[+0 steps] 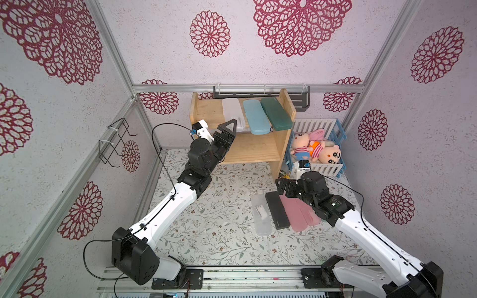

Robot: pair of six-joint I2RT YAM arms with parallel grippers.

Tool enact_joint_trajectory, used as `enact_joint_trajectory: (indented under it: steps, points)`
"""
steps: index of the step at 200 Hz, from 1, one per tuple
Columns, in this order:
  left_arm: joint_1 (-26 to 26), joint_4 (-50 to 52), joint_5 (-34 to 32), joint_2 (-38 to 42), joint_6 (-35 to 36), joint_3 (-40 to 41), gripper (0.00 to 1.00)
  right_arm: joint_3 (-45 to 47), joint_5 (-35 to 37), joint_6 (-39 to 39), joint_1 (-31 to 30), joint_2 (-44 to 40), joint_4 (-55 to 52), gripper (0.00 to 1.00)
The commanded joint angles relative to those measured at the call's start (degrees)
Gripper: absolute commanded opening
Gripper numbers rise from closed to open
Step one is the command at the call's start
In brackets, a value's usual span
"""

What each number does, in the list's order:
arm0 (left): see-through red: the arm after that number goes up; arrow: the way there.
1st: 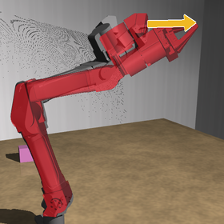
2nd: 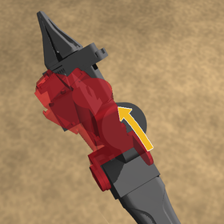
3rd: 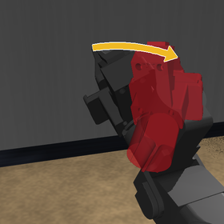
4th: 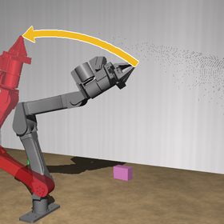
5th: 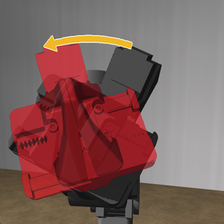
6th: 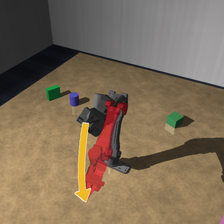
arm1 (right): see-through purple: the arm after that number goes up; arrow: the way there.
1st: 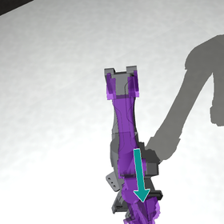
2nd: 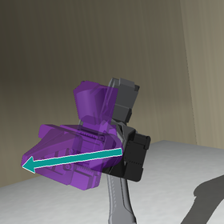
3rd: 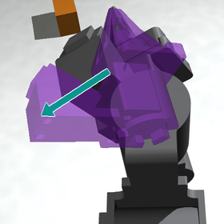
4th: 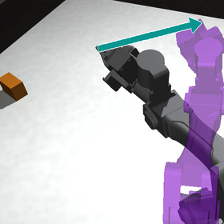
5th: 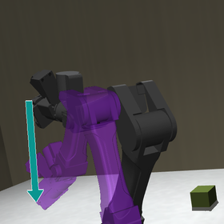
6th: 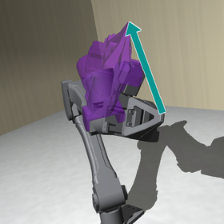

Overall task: Remove the pencil cases from the shelf
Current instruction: Pick up the pencil case from the shelf.

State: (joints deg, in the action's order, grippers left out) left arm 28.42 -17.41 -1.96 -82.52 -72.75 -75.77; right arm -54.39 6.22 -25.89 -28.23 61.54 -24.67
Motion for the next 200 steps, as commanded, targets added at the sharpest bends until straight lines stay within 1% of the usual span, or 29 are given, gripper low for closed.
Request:
enact_joint_trajectory:
  steps: [1, 50, 63, 75, 92, 103, 139, 166, 200]
  points:
    - [0.07, -2.76, 0.42, -0.71, 0.06, -1.31, 0.67, -0.1, -1.21, 1.63, 0.95, -2.09, -0.1, 0.99]
    - [0.1, -2.85, 0.67, -0.57, 0.15, -0.92, 0.5, 0.07, -1.82, 1.81, 1.95, -2.61, -0.65, 0.99]
    - [0.06, -3.07, 0.56, -0.32, 0.19, -0.46, 0.42, 0.07, -1.98, 1.73, 2.04, -2.65, -0.73, 0.99]
    - [0.06, -3.21, 0.23, 0.04, 0.12, 0.12, 0.32, 0.06, -2.06, 1.72, 2.13, -2.78, -0.82, 0.99]
    - [0.0, -3.42, -0.03, 0.51, 0.15, 0.87, 0.29, 0.07, -2.09, 1.74, 2.29, -2.83, -0.88, 0.99]
    - [0.02, -3.42, -0.2, 0.77, 0.24, 1.14, 0.23, -0.06, -2.0, 1.72, 2.32, -2.9, -0.91, 0.99]
    - [0.04, -3.42, -0.31, 1.39, 0.5, 1.88, 0.14, 0.03, -2.08, 1.63, 2.39, -3.15, -1.21, 0.99]
    - [0.0, -3.75, -0.83, 2.17, 0.5, 3.15, 0.05, 0.42, -2.0, 1.54, 2.48, -3.45, -1.26, 0.99]
    - [-0.08, -5.07, -1.29, 3.45, 1.05, 5.25, 0.01, 0.45, -1.8, 1.46, 2.51, -3.71, -1.26, 0.99]
